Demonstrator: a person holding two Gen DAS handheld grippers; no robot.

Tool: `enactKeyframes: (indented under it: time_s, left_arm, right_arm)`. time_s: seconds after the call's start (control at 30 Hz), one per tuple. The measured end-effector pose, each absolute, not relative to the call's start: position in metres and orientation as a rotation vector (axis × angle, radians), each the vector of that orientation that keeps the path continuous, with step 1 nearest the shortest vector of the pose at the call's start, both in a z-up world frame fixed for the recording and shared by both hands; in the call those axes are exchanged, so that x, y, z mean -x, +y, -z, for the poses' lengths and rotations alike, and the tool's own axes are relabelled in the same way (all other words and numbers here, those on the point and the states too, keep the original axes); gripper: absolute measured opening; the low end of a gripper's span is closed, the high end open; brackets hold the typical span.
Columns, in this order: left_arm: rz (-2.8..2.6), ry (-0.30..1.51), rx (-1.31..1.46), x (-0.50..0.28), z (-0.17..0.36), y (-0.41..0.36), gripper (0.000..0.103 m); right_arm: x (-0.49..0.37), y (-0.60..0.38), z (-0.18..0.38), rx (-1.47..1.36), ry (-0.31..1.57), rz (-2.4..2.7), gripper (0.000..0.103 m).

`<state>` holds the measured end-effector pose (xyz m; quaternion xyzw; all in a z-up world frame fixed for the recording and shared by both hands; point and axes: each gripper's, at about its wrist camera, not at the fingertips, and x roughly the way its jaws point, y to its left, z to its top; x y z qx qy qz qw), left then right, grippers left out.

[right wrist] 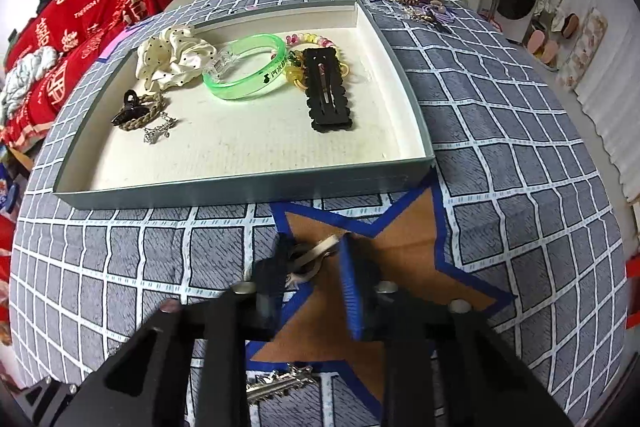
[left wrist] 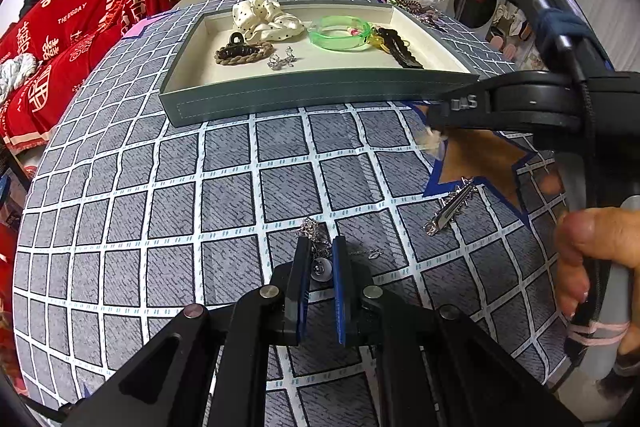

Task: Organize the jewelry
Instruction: 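Grasp the pearl earring with the left gripper while the right grasps the wooden hair pin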

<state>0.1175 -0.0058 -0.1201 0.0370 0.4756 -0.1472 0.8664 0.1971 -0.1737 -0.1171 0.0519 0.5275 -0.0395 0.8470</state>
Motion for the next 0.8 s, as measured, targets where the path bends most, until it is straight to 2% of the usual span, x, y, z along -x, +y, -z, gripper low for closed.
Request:
enactKeyframes:
  time_s: [0.17,0.8]
  left_arm:
    - [0.307,0.995,-0.073,-0.118,0.12,-0.006,0.018]
    - [0.296,1.008,-0.053,-0.117,0.119,-0.003,0.018]
  right_arm:
    - [-0.185,-0.182,0.116,-0.128,1.106,0.006,0.008]
    - [-0.154,-0.217,0.099,-0.244,1.061,-0.111,0.008]
